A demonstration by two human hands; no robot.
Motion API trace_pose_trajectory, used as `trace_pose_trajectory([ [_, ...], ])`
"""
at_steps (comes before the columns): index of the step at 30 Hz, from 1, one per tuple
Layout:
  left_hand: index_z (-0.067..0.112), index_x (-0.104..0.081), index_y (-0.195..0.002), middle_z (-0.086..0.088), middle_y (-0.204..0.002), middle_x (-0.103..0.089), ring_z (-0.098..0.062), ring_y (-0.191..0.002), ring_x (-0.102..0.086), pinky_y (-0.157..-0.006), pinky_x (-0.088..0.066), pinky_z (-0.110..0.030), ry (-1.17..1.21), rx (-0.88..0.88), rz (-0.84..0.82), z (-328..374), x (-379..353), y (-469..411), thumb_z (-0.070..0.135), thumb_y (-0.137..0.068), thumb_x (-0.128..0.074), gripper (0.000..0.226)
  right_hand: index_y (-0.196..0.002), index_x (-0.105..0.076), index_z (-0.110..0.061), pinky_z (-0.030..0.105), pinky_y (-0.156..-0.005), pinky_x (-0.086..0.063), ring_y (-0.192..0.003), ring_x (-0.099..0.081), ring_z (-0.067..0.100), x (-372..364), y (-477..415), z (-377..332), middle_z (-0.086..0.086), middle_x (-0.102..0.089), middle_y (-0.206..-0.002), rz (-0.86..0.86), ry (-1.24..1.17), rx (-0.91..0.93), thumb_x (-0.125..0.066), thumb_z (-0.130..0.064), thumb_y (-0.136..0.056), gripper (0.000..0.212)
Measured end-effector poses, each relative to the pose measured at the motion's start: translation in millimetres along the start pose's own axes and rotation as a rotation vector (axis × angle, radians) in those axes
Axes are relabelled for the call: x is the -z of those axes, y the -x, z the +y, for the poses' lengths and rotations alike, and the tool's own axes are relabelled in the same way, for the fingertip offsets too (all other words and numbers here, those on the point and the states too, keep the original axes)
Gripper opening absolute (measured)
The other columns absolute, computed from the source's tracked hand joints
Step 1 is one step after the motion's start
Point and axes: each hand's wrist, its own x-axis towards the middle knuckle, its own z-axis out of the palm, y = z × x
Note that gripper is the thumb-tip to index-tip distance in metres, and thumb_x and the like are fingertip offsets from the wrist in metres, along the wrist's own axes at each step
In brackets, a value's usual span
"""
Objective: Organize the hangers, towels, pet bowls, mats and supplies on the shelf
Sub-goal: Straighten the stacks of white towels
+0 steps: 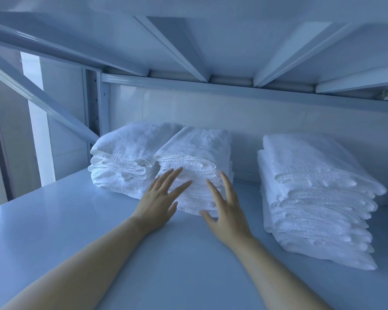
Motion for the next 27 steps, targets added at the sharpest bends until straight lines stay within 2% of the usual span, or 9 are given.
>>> trace_pose_trajectory([
  [3,0.033,-0.042,-0.137,0.001,-0.148,-0.035,-0.019,-0.13,-0.034,-0.103,-0.039,-0.04,0.0,-0.088,-0.047,2,-3,0,0.014,-0.075,-0.071,0.071,-0.145,-0.014,-0.033,0.022,-0.09,-0.043,-0.14,-0.023,0.016,-1,0,2,-0.009,0.005,-0.154,0.056,-0.049,-0.075,-0.069,-0.027,-0.082,0.084],
  [7,0.032,-0.039,-0.139,0.005,-0.15,-0.034,-0.018,-0.13,-0.043,-0.104,-0.039,-0.039,0.005,-0.114,-0.101,-1,-6,0,0.015,-0.078,-0.068,0.07,-0.147,-0.001,-0.035,0.027,-0.1,-0.041,-0.141,-0.021,0.014,-2,1,8,-0.007,0.0,-0.156,0.004,-0.123,-0.181,-0.066,-0.023,-0.085,0.09],
  [9,0.031,-0.04,-0.139,0.005,-0.151,-0.032,-0.018,-0.129,-0.045,-0.104,-0.037,-0.039,-0.02,-0.112,-0.111,0,-5,0,0.017,-0.077,-0.068,0.069,-0.146,0.003,-0.036,0.025,-0.102,-0.038,-0.139,-0.024,0.007,-2,0,9,-0.01,-0.004,-0.156,-0.043,-0.169,-0.184,-0.063,-0.02,-0.087,0.09],
  [12,0.03,-0.042,-0.138,0.006,-0.151,-0.033,-0.015,-0.129,-0.046,-0.102,-0.039,-0.04,-0.043,-0.079,-0.119,-1,-3,-2,0.018,-0.072,-0.069,0.072,-0.143,0.011,-0.038,0.013,-0.1,-0.028,-0.133,-0.01,-0.012,-4,-2,6,-0.017,0.005,-0.156,-0.126,-0.236,-0.198,-0.064,-0.023,-0.086,0.095],
  [14,0.03,-0.041,-0.138,0.007,-0.151,-0.03,-0.015,-0.13,-0.044,-0.102,-0.039,-0.042,-0.046,-0.054,-0.134,-3,-3,-3,0.018,-0.069,-0.069,0.075,-0.144,0.013,-0.037,0.009,-0.097,-0.022,-0.131,-0.005,-0.016,-3,-4,5,-0.021,0.011,-0.154,-0.185,-0.255,-0.22,-0.064,-0.027,-0.086,0.097],
  [17,0.029,-0.04,-0.139,0.006,-0.152,-0.029,-0.015,-0.131,-0.043,-0.102,-0.038,-0.044,-0.057,-0.047,-0.143,-3,-4,-2,0.02,-0.068,-0.07,0.077,-0.142,0.016,-0.04,0.01,-0.094,-0.027,-0.136,-0.012,-0.01,-1,-3,6,-0.023,0.012,-0.154,-0.21,-0.227,-0.212,-0.061,-0.026,-0.087,0.095],
  [21,0.029,-0.038,-0.14,0.005,-0.152,-0.028,-0.016,-0.131,-0.043,-0.101,-0.042,-0.043,-0.044,-0.054,-0.145,-1,-2,2,0.024,-0.073,-0.069,0.074,-0.138,0.018,-0.046,0.022,-0.096,-0.038,-0.142,-0.015,0.005,1,1,0,-0.021,0.011,-0.155,-0.145,-0.133,-0.194,-0.056,-0.023,-0.089,0.091],
  [25,0.03,-0.043,-0.137,0.006,-0.148,-0.035,-0.017,-0.128,-0.046,-0.089,-0.048,-0.034,0.094,0.067,-0.068,12,9,-2,0.028,-0.083,-0.057,0.056,-0.148,0.003,-0.033,0.027,-0.103,-0.033,-0.145,-0.006,0.011,18,-3,-16,-0.01,0.006,-0.157,-0.056,-0.071,-0.199,-0.053,-0.025,-0.091,0.081],
  [27,0.028,-0.047,-0.133,0.005,-0.145,-0.04,-0.017,-0.126,-0.047,-0.085,-0.049,-0.032,0.124,0.066,-0.018,26,17,-14,0.029,-0.083,-0.053,0.051,-0.149,0.0,-0.03,0.028,-0.107,-0.03,-0.145,-0.002,0.01,37,-3,-18,-0.008,0.005,-0.158,-0.055,-0.008,-0.169,-0.053,-0.026,-0.091,0.078],
])
